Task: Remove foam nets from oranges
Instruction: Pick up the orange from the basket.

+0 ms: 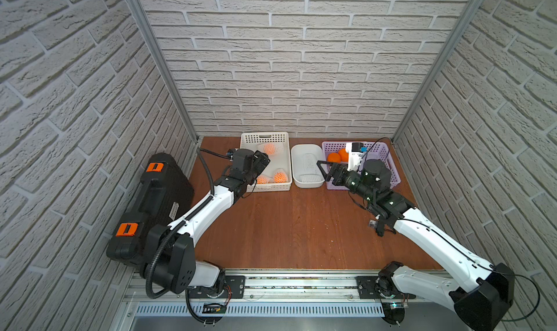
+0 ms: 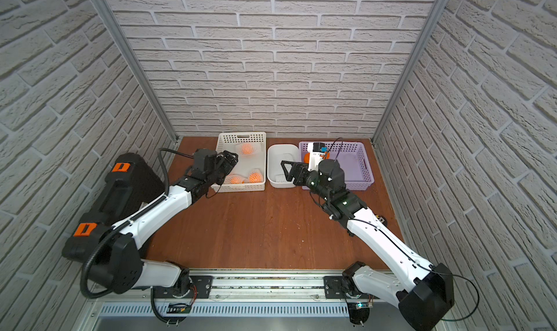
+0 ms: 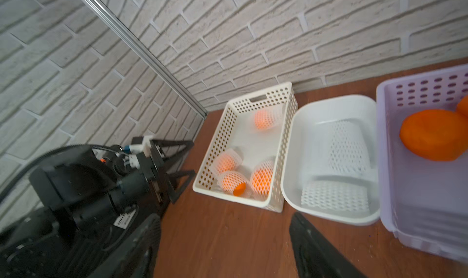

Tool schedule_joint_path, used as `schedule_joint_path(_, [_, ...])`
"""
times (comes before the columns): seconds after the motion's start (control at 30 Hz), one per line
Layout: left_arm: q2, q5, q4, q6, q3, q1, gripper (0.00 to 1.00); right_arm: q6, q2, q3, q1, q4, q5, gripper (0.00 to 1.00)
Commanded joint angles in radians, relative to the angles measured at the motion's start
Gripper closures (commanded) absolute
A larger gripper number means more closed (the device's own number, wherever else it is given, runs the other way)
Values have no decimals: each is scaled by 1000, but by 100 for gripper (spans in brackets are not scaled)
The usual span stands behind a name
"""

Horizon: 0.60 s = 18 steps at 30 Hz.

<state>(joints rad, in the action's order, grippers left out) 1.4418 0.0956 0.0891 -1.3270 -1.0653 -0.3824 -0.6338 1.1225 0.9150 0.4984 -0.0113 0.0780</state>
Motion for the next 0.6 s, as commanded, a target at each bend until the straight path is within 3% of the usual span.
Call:
schedule_joint_path(0.0, [116,148,65,-224,-104,-16,5,73,34,-26,30,-106,-84,21])
schedule_joint_path(0.1, [249,161,16,-270,-202,-15,5,121,82,-34,53,-136,-91,23])
schedule_joint_path(0.27, [503,61,-38,-321,-403,17,5,184,150,-27,82,-182,-122,23])
schedule_joint_path(0.43, [711,9,-72,-269,-610,30,5,224,225,2,95,-209,-130,24])
schedule_joint_path(0.57, [805,17,-120,-281,-677,39,3,236,264,-1,100,-245,-133,25])
